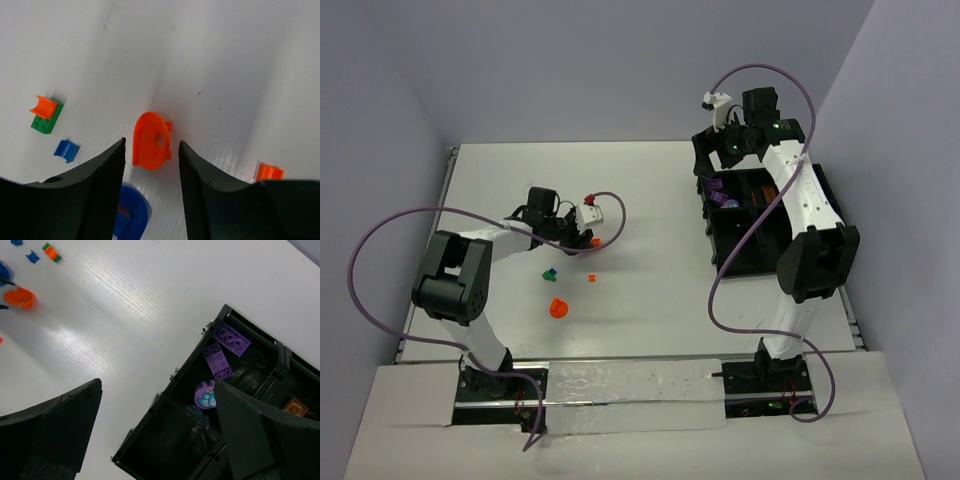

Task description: Sort the legos into containers by color

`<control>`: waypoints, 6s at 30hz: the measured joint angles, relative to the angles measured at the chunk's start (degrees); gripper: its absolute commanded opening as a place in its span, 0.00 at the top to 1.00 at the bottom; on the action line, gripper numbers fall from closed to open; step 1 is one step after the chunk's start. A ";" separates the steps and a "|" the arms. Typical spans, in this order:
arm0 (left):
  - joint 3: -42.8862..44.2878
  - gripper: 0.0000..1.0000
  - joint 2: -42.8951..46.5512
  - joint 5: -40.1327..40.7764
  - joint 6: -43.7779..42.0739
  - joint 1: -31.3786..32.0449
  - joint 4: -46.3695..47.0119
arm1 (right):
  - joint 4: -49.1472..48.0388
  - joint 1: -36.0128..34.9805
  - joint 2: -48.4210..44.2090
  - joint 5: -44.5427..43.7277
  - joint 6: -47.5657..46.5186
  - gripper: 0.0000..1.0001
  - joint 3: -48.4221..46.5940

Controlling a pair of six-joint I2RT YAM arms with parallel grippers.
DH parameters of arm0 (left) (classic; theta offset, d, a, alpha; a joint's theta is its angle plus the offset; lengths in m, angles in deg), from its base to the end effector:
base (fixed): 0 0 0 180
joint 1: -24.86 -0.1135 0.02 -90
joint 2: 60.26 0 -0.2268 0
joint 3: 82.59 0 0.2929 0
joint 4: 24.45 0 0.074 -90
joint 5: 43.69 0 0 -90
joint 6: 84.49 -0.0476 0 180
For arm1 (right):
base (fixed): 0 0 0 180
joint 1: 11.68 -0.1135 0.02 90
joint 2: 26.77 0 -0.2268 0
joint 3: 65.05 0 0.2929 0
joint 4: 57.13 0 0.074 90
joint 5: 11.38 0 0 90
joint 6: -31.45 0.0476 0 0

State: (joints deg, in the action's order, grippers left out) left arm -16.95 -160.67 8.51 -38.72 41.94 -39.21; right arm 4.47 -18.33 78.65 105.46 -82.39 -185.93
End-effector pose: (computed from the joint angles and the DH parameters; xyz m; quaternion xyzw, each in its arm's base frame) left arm 0.3490 -0.1377 0.0846 0.5490 0.7065 -0.2186 0.3894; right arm 0.4378 0.0727 0.3262 -0.3209 0.8478 0.1586 0.3914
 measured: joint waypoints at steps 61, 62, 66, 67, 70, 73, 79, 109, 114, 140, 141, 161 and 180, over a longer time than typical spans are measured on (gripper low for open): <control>34.91 1.00 4.16 -30.55 -32.98 2.92 -60.16 | -9.57 -25.78 -11.17 24.97 -36.66 0.54 19.73; 34.90 1.00 4.48 -30.53 -33.00 3.02 -60.08 | -9.88 -26.06 -11.17 24.85 -36.82 0.54 19.95; 34.39 0.99 5.66 -30.55 -32.98 3.34 -59.33 | -11.39 -26.89 -11.17 24.45 -37.24 0.57 21.03; 34.16 0.99 5.88 -30.53 -32.98 3.39 -59.13 | -11.75 -27.04 -11.17 24.27 -37.31 0.59 21.32; 33.58 0.98 6.27 -30.53 -32.90 3.52 -58.73 | -12.70 -27.50 -11.17 23.58 -37.57 0.65 21.85; 33.30 0.94 6.32 -30.26 -32.78 3.50 -58.67 | -13.12 -27.89 -11.19 23.07 -38.53 0.69 22.42; 31.79 0.68 6.59 -29.97 -31.83 3.50 -56.94 | -13.52 -28.84 -11.76 22.28 -40.56 0.83 24.63; 12.01 0.01 27.13 -15.09 9.23 0.37 -12.65 | -9.33 -18.93 -19.54 16.95 -43.96 1.00 32.92; 14.24 0.01 25.38 -4.45 17.34 0.19 -14.23 | -7.38 -10.11 -25.80 13.88 -42.98 1.00 38.36; 13.33 0.01 24.19 29.33 38.00 -1.79 -16.01 | 1.69 23.74 -19.72 -0.34 -44.37 1.00 39.35; 13.47 0.01 23.85 29.75 38.01 -1.93 -16.62 | 1.65 23.74 -18.35 -0.80 -44.16 0.99 38.74; 7.33 0.05 25.92 16.16 26.57 -11.23 -30.09 | -2.58 23.74 -7.41 -7.65 -40.86 0.33 34.28; 0.44 0.17 33.05 5.74 18.71 -14.14 -36.48 | -4.93 6.16 -26.39 8.21 -18.38 0.01 33.49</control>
State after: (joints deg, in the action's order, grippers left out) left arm -16.50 -127.61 14.26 -20.00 27.79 -75.69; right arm -0.45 -12.17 52.26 113.67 -100.77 -152.45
